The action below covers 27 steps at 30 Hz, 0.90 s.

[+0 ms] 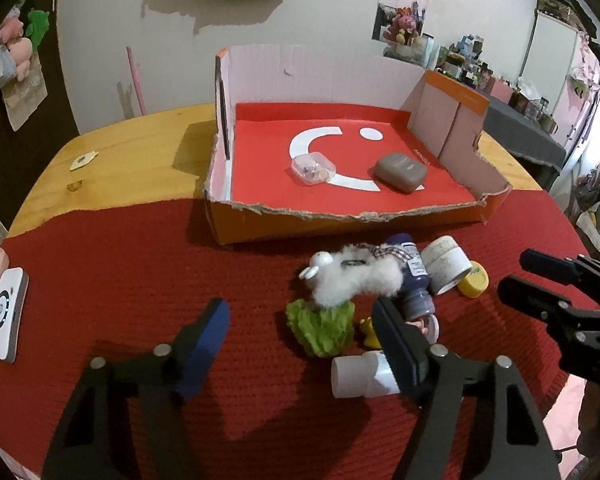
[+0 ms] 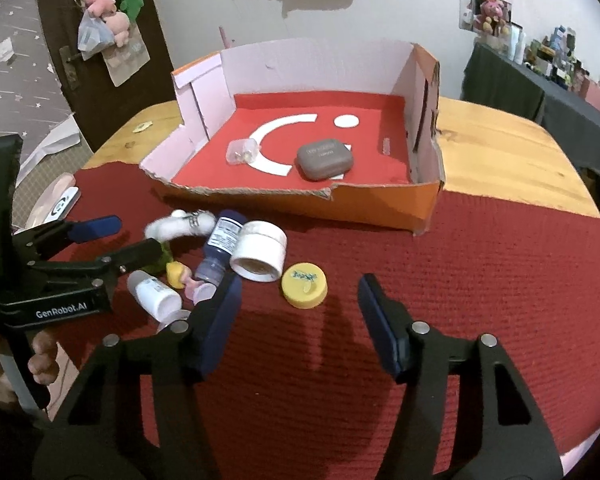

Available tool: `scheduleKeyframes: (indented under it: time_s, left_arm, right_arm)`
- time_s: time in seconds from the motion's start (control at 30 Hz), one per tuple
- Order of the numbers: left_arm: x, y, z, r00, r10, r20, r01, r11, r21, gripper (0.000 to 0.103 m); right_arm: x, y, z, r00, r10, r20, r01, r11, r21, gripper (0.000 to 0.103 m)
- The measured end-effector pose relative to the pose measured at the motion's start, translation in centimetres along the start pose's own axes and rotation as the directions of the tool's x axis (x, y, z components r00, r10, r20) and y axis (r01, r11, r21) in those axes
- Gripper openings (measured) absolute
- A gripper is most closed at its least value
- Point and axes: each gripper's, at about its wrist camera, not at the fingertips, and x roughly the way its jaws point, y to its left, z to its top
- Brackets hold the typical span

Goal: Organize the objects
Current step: 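Grasp the green sponge with the left gripper while the right grasps the yellow-lidded jar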

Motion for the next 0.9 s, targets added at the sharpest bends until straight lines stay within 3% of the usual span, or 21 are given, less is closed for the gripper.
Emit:
scheduleKeyframes:
  time_s: [0.5,0.7,0.9]
  left_arm:
    - [1.8,0.4,-0.5,0.998,-0.042,-0.050,0.041,0.999,-0.015,0.055]
    - [2.1,-0.2,-0.3,0.997,-0.059,-0.048,0.059,0.998,-0.005,0.038]
    - [1.8,-0.6,-0.3,0.998,-0.057,-0.041,0.057,0.998,0.015,0.035]
  right_arm:
    - [3.0,-0.6,-0.3,0.998,-0.006,-0.066,0.007,1.000,0.003,0.042]
    - [3.7,-0.5,0.0,0.998,-0.009,-0.070,0.008,1.000,-0.007,0.037]
    - [3.8,-0.5,0.1,0.998,-0.004,-0.070,0.003,1.000,-0.007,0.030]
